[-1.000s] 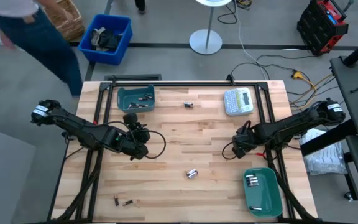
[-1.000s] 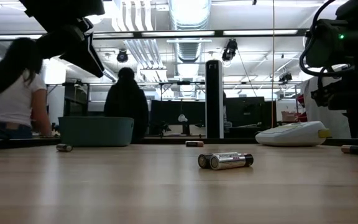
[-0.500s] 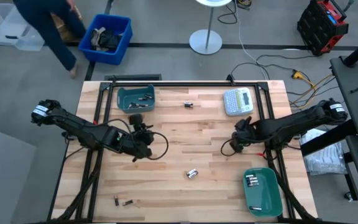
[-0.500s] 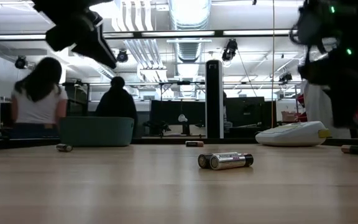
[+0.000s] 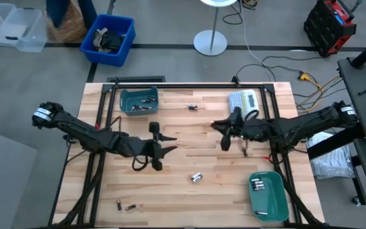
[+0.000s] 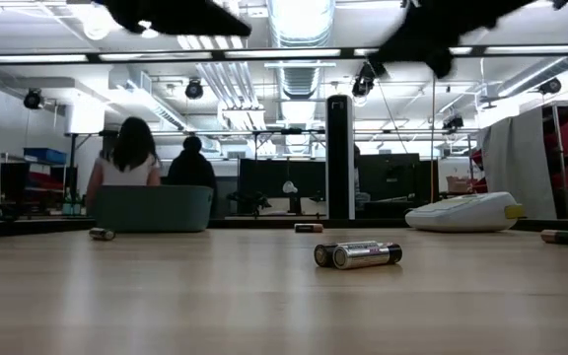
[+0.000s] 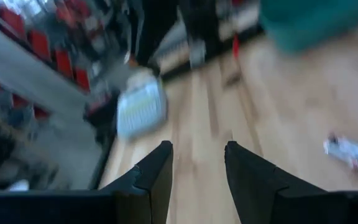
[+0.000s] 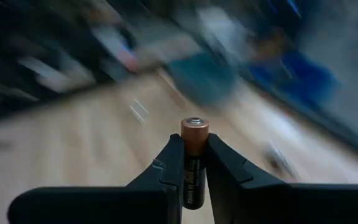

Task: Sort batteries
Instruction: Put the black battery into the blue bin, then put the silver battery into the green bin

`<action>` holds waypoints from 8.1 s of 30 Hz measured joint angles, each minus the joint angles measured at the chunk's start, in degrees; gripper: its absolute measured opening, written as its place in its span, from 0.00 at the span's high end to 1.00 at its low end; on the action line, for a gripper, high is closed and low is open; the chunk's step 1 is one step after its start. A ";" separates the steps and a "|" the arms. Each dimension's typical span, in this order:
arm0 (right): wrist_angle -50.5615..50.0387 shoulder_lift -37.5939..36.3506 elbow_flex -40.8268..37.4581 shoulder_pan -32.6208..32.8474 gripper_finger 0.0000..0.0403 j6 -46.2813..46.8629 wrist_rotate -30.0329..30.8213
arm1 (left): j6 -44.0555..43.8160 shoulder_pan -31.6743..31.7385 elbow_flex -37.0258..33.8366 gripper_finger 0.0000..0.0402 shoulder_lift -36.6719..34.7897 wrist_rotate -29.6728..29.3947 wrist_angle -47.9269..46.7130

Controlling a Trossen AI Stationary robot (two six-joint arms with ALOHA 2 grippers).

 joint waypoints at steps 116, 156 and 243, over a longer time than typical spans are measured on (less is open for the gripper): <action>0.23 13.70 13.03 -3.04 0.71 -16.05 -8.46 | -26.98 61.19 5.84 0.91 -2.27 18.33 -52.96; -0.39 18.81 12.46 -3.04 0.67 -15.22 -9.38 | -27.87 21.38 2.54 0.76 -19.02 2.57 -33.02; 12.36 89.95 75.35 -10.78 0.48 -15.86 -28.17 | -51.00 -1.60 -1.37 0.76 -37.73 -33.08 -62.81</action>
